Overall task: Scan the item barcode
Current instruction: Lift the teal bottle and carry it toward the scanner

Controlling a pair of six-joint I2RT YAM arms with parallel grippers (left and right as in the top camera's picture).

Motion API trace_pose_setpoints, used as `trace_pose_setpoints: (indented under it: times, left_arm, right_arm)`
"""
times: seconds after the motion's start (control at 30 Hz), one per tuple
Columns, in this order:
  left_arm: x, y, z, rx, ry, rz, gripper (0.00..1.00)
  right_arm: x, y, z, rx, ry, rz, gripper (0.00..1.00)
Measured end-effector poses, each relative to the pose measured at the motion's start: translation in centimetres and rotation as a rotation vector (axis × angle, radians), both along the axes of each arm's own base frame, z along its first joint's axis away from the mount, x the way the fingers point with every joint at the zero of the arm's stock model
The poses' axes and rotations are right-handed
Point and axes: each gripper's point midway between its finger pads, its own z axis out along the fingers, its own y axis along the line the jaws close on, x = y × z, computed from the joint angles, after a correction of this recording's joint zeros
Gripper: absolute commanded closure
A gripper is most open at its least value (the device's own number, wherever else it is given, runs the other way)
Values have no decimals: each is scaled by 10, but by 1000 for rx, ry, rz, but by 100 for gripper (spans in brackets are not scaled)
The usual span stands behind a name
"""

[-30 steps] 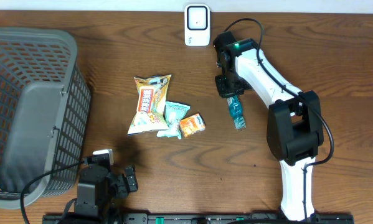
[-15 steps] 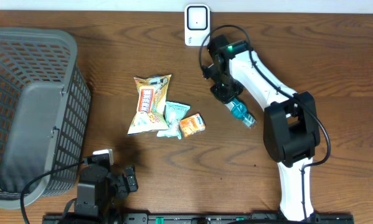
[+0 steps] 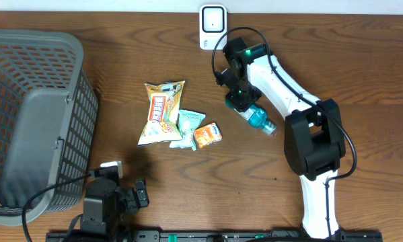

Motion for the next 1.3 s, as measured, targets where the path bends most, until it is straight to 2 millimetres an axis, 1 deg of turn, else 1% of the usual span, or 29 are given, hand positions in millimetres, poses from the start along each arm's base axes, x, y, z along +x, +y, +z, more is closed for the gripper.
trace_pose_setpoints:
  times: [0.03,0.2,0.37,0.4,0.5,0.53,0.57,0.6,0.67,0.87,0.93,1.03,1.17,1.2,1.3]
  left_arm:
    - [0,0,0,0,0,0,2]
    - [0,0,0,0,0,0,2]
    - [0,0,0,0,0,0,2]
    - [0,0,0,0,0,0,2]
    - [0,0,0,0,0,0,2]
    - [0,0,0,0,0,0,2]
    - [0,0,0,0,0,0,2]
    - [0,0,0,0,0,0,2]
    - [0,0,0,0,0,0,2]
    - [0,0,0,0,0,0,2]
    - [0,0,0,0,0,0,2]
    - [0,0,0,0,0,0,2]
    - [0,0,0,0,0,0,2]
    - [0,0,0,0,0,0,2]
    - [0,0,0,0,0,0,2]
  right_arm:
    - [-2,3,0,15,9,-1,67]
    - [-7,14,0,76,36,0,68]
    - [-9,20,-2,98,43,5,66]
    - [-9,20,-2,99,45,5,68]
    - [-12,21,-6,101,51,8,76]
    - [-14,22,-7,105,56,7,81]
    - [-14,23,-8,109,59,8,91]
    - [-15,24,-8,113,62,7,99]
    - [-14,26,-3,130,51,5,99]
    - [-17,32,-3,167,70,-2,99]
    - [-25,38,-2,203,108,-1,99]
    - [-43,47,-2,281,210,12,99]
    - [-57,58,3,394,306,3,99]
    - [-59,58,5,415,324,-1,99]
    - [-70,57,21,515,410,-11,99]
